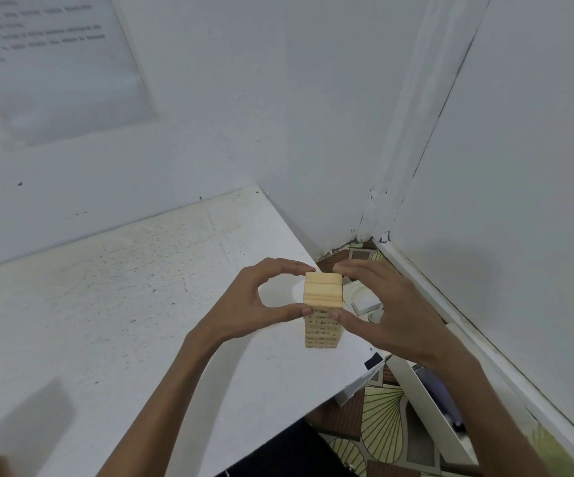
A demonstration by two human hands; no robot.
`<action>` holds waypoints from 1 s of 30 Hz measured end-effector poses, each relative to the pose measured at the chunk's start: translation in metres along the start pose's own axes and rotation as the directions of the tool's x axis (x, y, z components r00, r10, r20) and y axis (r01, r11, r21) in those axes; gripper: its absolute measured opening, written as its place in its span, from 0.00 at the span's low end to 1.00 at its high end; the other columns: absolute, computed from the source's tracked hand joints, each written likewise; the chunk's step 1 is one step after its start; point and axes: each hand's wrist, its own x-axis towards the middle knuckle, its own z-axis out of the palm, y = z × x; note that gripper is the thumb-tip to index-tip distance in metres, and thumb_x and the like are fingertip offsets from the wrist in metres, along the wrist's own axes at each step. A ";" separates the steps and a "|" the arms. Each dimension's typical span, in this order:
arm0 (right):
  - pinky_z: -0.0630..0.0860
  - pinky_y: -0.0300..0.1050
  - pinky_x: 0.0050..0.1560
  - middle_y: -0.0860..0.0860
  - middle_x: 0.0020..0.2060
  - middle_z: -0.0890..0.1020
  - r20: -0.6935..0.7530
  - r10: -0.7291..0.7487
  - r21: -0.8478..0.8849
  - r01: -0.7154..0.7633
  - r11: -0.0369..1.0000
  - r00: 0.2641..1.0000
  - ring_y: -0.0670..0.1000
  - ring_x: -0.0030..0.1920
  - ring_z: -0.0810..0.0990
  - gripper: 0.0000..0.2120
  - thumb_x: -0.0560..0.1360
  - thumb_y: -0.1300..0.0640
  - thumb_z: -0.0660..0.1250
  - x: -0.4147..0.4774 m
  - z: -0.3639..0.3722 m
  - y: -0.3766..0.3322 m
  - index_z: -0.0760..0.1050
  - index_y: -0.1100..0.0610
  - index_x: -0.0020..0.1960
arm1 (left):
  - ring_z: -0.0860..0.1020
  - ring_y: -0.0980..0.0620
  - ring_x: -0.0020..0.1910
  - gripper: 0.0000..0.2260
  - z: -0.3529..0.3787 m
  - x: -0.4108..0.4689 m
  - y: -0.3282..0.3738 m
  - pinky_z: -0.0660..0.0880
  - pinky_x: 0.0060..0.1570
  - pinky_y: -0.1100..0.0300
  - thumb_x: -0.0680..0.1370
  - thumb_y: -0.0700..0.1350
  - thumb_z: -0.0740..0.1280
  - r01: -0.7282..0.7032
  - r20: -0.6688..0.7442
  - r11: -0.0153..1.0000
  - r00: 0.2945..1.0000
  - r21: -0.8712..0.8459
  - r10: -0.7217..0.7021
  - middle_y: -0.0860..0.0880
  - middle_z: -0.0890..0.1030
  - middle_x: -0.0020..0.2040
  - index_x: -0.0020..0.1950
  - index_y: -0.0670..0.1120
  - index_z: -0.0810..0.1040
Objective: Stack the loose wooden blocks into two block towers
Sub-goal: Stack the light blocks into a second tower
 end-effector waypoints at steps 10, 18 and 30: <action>0.67 0.39 0.68 0.41 0.70 0.73 0.012 0.017 -0.017 -0.017 1.000 1.000 0.42 0.71 0.68 0.36 0.72 0.32 0.69 -0.003 -0.005 -0.008 0.70 0.49 0.74 | 0.74 0.50 0.71 0.27 -0.005 -0.005 0.003 0.69 0.70 0.45 0.73 0.58 0.77 0.031 -0.008 0.999 1.000 0.041 -0.030 0.58 0.78 0.69 0.71 0.58 0.76; 0.72 0.45 0.66 0.44 0.70 0.73 0.004 -0.085 -0.107 0.085 0.991 0.996 0.43 0.69 0.68 0.37 0.72 0.30 0.67 0.003 -0.019 -0.039 0.71 0.52 0.73 | 0.75 0.54 0.70 0.23 -0.021 -0.028 0.032 0.69 0.70 0.50 0.76 0.54 0.76 0.023 -0.077 0.995 0.997 0.092 -0.016 0.61 0.78 0.69 0.70 0.56 0.76; 0.74 0.48 0.65 0.38 0.69 0.73 0.097 -0.385 -0.053 0.391 0.919 0.918 0.41 0.70 0.68 0.32 0.74 0.30 0.67 0.018 0.005 -0.163 0.70 0.44 0.73 | 0.76 0.54 0.66 0.23 -0.070 -0.169 0.095 0.72 0.66 0.54 0.76 0.56 0.74 0.162 -0.368 0.926 0.930 0.341 -0.027 0.60 0.79 0.66 0.70 0.56 0.76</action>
